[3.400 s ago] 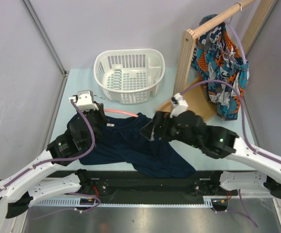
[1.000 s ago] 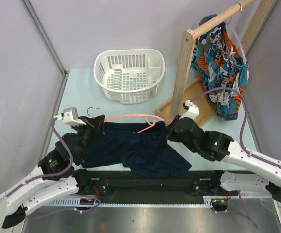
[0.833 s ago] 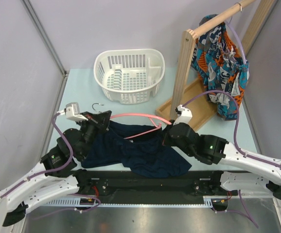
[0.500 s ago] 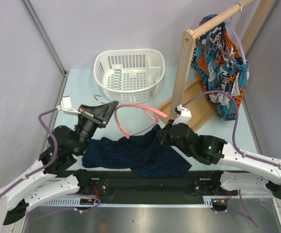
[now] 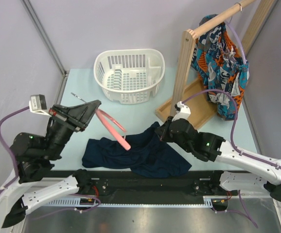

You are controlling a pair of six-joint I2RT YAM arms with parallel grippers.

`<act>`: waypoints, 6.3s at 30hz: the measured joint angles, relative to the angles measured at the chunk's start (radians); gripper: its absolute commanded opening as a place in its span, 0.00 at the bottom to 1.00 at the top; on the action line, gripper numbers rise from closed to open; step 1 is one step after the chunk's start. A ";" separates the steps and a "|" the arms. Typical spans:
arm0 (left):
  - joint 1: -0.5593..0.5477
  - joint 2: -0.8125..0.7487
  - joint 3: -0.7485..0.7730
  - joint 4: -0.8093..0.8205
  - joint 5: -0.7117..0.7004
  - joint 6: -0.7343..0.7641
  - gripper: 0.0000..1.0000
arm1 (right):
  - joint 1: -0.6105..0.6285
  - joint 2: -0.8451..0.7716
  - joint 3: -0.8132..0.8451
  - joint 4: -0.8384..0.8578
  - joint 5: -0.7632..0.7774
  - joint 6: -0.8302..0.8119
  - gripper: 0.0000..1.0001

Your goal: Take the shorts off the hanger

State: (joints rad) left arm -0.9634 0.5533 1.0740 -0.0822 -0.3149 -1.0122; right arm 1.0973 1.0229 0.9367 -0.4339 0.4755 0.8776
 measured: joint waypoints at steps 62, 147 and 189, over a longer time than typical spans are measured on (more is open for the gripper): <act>-0.250 0.494 0.144 -0.345 -0.154 0.605 0.00 | -0.030 -0.469 0.043 -0.306 -0.644 -0.275 0.54; -0.250 -0.173 -0.064 -0.424 -0.199 0.434 0.80 | -0.827 0.118 0.707 -0.547 -0.514 -0.655 0.00; -0.250 0.213 -0.047 -0.709 -0.200 0.382 0.96 | -0.843 -0.139 0.593 -0.471 -0.729 -0.602 0.96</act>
State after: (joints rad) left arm -1.2137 0.7662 1.0271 -0.7914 -0.5148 -0.6300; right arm 0.2539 0.8841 1.5299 -0.9047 -0.2531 0.2752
